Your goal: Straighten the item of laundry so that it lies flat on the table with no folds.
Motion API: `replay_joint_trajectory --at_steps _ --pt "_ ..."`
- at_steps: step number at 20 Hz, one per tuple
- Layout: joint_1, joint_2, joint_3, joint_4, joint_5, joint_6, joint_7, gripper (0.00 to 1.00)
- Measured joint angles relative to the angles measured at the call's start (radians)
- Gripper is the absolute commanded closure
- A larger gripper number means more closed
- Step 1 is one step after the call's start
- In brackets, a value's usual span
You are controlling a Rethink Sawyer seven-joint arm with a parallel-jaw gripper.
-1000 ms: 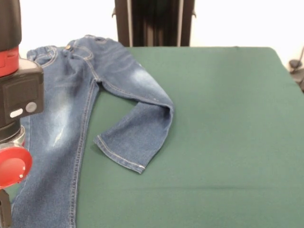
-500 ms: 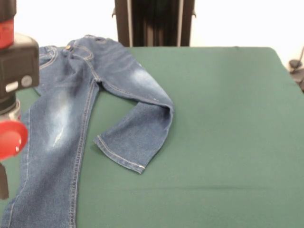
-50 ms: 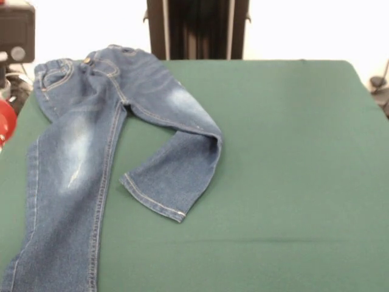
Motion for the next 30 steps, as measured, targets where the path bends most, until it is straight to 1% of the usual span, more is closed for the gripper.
replay_joint_trajectory --at_steps 7,8,13,16,22,23,30 --pt "-0.059 -0.098 -0.001 0.238 -0.002 -0.154 0.0 0.0" --pt "-0.071 -0.117 -0.002 0.303 -0.003 -0.202 0.0 0.0" --pt "-0.085 -0.142 -0.005 0.417 -0.004 -0.288 0.0 0.0" --pt "-0.078 -0.146 -0.023 0.497 -0.005 -0.356 0.0 0.0" --pt "-0.064 -0.144 -0.03 0.586 -0.004 -0.426 0.0 0.0" --pt "-0.056 -0.143 -0.03 0.615 -0.003 -0.444 0.0 0.0" --pt "-0.046 -0.14 -0.03 0.684 0.002 -0.481 0.0 0.0"
